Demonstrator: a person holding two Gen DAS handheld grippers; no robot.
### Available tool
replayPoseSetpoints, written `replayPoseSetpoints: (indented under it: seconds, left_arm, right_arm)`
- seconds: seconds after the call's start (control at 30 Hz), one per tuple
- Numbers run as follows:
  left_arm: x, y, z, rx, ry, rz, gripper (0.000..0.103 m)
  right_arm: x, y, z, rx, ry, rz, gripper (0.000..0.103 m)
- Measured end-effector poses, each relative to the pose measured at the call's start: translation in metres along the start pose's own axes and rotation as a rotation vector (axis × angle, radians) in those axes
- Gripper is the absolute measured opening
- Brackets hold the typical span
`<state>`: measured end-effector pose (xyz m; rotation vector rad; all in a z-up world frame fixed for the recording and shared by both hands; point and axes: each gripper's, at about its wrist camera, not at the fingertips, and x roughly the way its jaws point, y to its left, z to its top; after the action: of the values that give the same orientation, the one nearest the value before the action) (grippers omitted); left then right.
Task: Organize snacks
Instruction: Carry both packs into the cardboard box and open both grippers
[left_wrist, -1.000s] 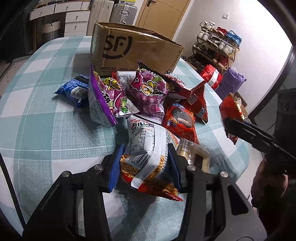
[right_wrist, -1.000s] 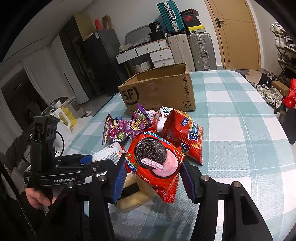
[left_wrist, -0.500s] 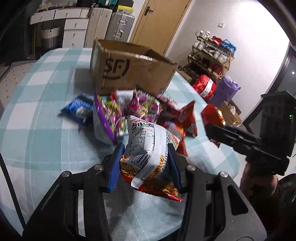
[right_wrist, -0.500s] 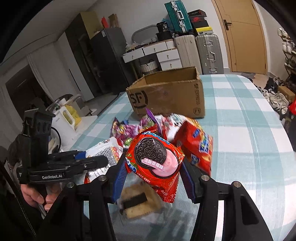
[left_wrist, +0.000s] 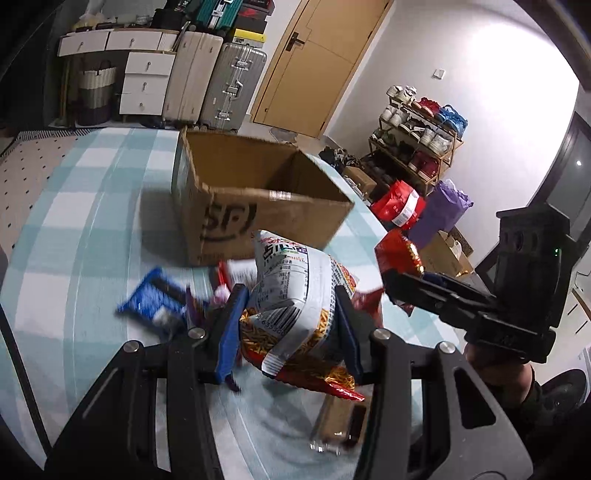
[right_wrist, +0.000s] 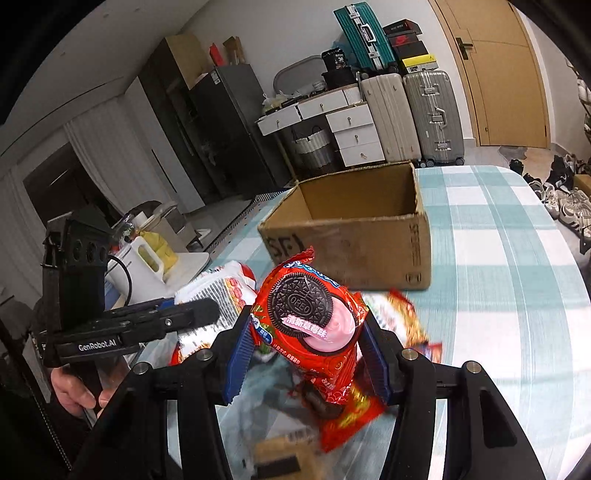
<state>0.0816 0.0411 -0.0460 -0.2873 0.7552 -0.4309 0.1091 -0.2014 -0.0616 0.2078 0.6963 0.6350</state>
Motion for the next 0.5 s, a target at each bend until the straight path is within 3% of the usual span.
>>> replayPoseSetpoints:
  seconds: [0.5]
  left_arm:
    - [0.027, -0.002, 0.104, 0.01, -0.04, 0.002, 0.043]
  right_arm:
    - [0.034, -0.019, 0.081, -0.019, -0.011, 0.03, 0.055]
